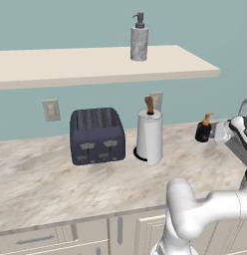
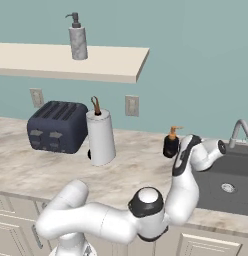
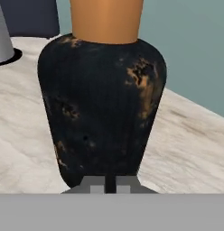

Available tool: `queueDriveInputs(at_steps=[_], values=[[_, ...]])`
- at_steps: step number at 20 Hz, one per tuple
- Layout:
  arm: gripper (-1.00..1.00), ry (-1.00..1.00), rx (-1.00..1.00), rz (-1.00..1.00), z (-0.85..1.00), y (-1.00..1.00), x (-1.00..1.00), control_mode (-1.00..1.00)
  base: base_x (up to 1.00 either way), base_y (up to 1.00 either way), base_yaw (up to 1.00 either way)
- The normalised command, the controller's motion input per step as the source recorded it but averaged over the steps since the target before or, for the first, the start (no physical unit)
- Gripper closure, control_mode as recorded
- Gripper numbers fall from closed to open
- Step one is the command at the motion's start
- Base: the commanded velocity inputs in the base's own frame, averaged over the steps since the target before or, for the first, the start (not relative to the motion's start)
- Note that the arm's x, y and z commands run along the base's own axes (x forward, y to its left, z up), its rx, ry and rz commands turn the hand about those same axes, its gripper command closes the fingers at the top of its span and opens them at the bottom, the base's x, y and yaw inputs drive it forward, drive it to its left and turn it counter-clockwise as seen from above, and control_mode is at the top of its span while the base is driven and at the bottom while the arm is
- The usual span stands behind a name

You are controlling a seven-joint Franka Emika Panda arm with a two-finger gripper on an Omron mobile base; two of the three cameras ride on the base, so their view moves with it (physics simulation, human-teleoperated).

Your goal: Locate and retrieve the soap dispenser and soap dispenser from the cabinet. Place them next to the sink.

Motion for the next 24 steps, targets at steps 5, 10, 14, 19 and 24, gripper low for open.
queueDriveInputs(at_steps=[5, 10, 14, 19, 24], values=[[-1.0, 0.0, 0.01, 0.09, -0.11, -0.04, 0.14, -1.0, 0.0, 0.0, 0.0], [-1.0, 0.0, 0.0, -0.01, 0.03, -0.05, -0.1, -1.0, 0.0, 0.0, 0.0], [-1.0, 0.05, -0.06, -0.08, 0.19, -0.03, -0.5, -1.0, 0.0, 0.0, 0.0], [-1.0, 0.09, -0.04, -0.2, 0.0, -0.01, -0.56, -1.0, 0.0, 0.0, 0.0], [-1.0, 0.06, -0.16, -0.07, 0.0, 0.07, -0.82, -1.0, 0.0, 0.0, 0.0]])
